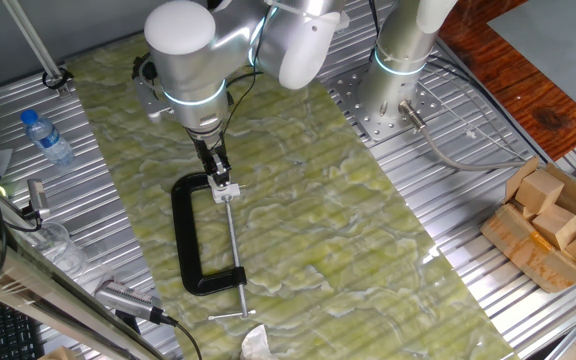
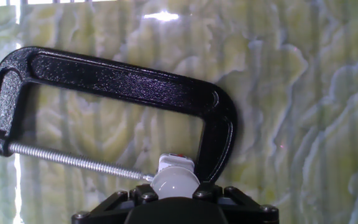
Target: Install the light bulb by rotating it
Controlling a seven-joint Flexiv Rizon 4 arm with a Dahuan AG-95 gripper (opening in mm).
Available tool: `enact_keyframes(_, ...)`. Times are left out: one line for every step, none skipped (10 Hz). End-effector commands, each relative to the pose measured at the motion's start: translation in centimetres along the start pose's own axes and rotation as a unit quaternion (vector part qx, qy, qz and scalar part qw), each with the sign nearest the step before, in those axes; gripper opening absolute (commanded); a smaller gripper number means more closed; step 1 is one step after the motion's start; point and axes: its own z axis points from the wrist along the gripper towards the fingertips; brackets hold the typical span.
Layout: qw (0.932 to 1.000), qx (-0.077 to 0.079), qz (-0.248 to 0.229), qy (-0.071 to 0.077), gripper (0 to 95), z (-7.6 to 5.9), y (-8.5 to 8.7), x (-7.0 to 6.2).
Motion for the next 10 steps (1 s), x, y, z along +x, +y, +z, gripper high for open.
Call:
enact_keyframes(0.9979, 0.002, -0.065, -0.001, 19.0, -0.01, 0.03, -0.01)
enact_keyframes(0.9968, 0.002, -0.08, -0.001, 38.0, -0.04, 0.03, -0.01)
enact_keyframes(0.9928, 0.001, -0.12, -0.003, 57.0, -0.07, 0.03, -0.01)
enact_keyframes(0.9893, 0.001, -0.146, -0.004, 57.0, -0.07, 0.03, -0.01)
enact_keyframes(0.9889, 0.001, -0.148, -0.005, 57.0, -0.07, 0.03, -0.01)
enact_keyframes(0.9832, 0.002, -0.183, -0.004, 76.0, -0.09, 0.03, -0.01)
enact_keyframes(0.9738, 0.005, -0.227, -0.003, 76.0, -0.13, 0.03, -0.01)
enact_keyframes(0.9571, 0.006, -0.29, -0.004, 57.0, -0.19, 0.03, -0.01)
enact_keyframes(0.9312, 0.006, -0.364, -0.006, 57.0, -0.21, 0.03, -0.01)
enact_keyframes(0.9055, 0.007, -0.424, -0.01, 57.0, -0.21, 0.03, -0.01)
